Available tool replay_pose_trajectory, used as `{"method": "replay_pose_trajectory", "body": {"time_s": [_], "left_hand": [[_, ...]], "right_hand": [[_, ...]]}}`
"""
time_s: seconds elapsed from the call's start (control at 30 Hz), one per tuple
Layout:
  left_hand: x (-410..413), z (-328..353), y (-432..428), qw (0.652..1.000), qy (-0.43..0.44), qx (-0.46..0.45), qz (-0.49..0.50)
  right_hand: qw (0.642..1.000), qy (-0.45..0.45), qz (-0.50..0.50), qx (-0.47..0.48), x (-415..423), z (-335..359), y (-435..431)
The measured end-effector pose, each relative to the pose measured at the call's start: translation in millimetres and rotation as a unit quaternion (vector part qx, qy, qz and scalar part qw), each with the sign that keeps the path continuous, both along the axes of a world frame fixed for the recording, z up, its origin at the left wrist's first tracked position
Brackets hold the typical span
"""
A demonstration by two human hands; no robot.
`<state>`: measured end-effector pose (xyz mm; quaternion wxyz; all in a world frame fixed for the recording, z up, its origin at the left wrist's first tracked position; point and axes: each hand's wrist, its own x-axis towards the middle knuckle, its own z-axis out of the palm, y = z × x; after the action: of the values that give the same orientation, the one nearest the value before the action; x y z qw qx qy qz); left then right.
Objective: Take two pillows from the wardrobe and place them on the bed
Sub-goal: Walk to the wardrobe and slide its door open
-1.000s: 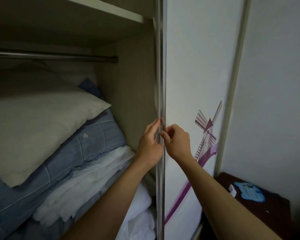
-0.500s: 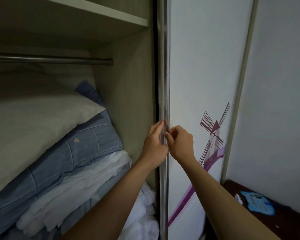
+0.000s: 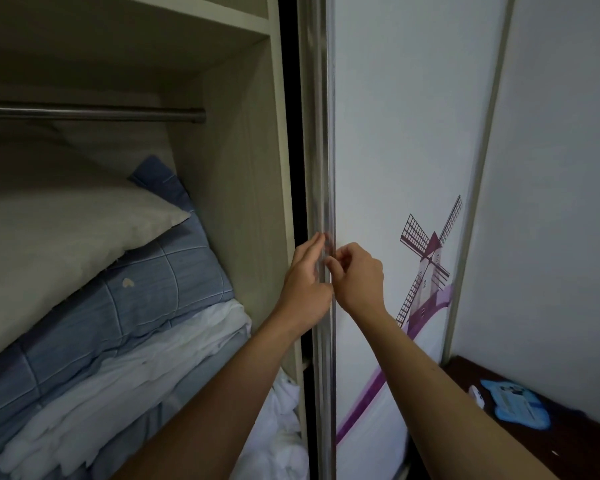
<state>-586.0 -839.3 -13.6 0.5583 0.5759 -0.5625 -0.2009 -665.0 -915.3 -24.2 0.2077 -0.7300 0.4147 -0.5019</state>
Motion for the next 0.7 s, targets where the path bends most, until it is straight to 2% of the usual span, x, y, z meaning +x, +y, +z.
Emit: {"method": "replay_pose_trajectory", "body": {"time_s": [0.57, 0.7], "left_hand": [[-10, 10, -6, 1.000, 0.002, -0.001, 0.015], [-5, 18, 10, 0.998, 0.049, -0.020, 0.037]], "right_hand": [[0.996, -0.061, 0.031, 0.052, -9, 3, 7], [0.990, -0.133, 0.040, -0.006, -2, 14, 31]]}}
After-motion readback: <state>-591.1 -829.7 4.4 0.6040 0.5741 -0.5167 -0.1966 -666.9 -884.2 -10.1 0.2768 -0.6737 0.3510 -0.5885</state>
